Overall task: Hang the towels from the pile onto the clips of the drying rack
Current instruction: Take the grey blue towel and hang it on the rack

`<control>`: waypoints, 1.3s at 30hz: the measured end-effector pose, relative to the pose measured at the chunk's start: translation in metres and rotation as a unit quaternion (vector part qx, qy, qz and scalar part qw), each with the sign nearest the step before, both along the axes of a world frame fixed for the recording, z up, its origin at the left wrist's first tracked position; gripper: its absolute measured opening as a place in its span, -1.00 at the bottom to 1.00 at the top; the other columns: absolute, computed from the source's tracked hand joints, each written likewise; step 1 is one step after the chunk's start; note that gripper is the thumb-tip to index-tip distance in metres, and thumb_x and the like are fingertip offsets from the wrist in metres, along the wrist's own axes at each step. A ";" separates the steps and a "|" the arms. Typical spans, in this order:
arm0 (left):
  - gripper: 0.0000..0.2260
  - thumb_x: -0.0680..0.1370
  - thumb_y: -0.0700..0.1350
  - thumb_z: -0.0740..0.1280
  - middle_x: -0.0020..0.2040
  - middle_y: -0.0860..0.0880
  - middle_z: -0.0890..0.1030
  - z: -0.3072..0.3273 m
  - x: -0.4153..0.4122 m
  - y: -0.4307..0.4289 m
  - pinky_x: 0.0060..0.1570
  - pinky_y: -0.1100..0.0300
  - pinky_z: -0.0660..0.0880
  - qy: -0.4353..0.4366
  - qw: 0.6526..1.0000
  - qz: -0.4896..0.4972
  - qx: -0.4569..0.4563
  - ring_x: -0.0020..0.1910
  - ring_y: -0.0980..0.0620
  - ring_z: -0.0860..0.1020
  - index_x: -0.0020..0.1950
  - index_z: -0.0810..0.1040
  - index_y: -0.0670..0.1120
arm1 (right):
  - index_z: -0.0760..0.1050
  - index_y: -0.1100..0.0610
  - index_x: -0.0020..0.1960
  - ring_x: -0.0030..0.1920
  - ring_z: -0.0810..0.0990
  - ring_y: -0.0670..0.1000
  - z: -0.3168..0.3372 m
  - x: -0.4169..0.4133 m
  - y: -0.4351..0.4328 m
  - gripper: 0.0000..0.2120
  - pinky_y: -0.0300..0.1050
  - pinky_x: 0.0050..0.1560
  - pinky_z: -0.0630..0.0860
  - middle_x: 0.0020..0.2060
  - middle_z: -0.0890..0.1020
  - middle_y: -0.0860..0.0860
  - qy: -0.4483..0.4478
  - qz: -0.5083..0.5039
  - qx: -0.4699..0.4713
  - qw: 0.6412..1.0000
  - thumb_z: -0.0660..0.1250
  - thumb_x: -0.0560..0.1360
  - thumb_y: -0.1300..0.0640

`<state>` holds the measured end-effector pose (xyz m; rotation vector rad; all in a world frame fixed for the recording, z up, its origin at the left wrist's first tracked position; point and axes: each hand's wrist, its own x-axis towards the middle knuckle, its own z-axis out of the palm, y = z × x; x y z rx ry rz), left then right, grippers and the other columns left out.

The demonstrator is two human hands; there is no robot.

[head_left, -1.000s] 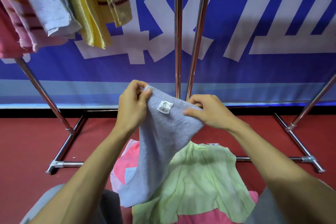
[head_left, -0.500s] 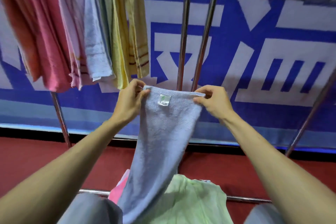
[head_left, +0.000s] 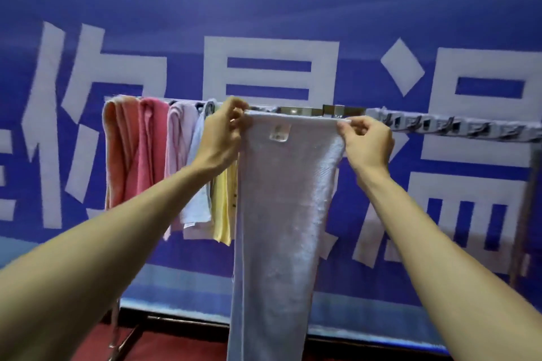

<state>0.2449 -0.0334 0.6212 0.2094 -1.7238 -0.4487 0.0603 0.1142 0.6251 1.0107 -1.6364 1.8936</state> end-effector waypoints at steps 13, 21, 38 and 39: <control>-0.91 0.57 -0.21 0.29 -0.12 -0.09 0.53 -0.006 -0.036 0.015 -0.50 0.23 0.50 -0.028 0.995 -0.050 0.076 -0.28 0.04 0.51 -0.05 0.47 -0.01 | 0.50 0.11 -0.06 -0.18 0.57 0.02 -0.016 -0.026 0.014 -0.94 0.02 -0.07 0.53 -0.24 0.61 -0.02 0.035 -0.038 -0.019 0.998 0.33 0.54 0.12; -0.96 0.56 -0.20 0.32 -0.23 0.02 0.54 -0.084 -0.085 -0.003 -0.50 0.40 0.43 -0.058 0.973 -0.073 0.210 -0.33 0.14 0.50 -0.06 0.55 -0.14 | 0.66 0.13 -0.02 -0.12 0.61 -0.05 -0.090 -0.072 -0.006 -0.87 -0.36 -0.17 0.39 -0.20 0.67 -0.01 -0.006 -0.059 0.063 0.996 0.37 0.51 0.14; -0.95 0.57 -0.24 0.31 -0.24 -0.10 0.55 -0.368 -0.132 -0.005 -0.33 0.27 0.57 -0.124 0.823 -0.142 0.536 -0.37 0.16 0.56 -0.03 0.53 -0.23 | 0.60 0.21 -0.16 -0.34 0.61 0.05 -0.359 -0.085 -0.033 -0.95 -0.11 -0.35 0.62 -0.25 0.64 0.15 -0.449 0.117 0.170 0.869 0.37 0.45 0.28; -0.91 0.57 -0.24 0.30 -0.23 -0.10 0.56 -0.366 -0.133 -0.006 -0.30 0.27 0.57 -0.119 0.822 -0.149 0.536 -0.34 0.15 0.56 0.01 0.53 -0.26 | 0.60 0.23 -0.16 -0.34 0.62 0.05 -0.357 -0.081 -0.035 -0.95 -0.13 -0.37 0.61 -0.26 0.63 0.15 -0.460 0.131 0.156 0.864 0.36 0.45 0.29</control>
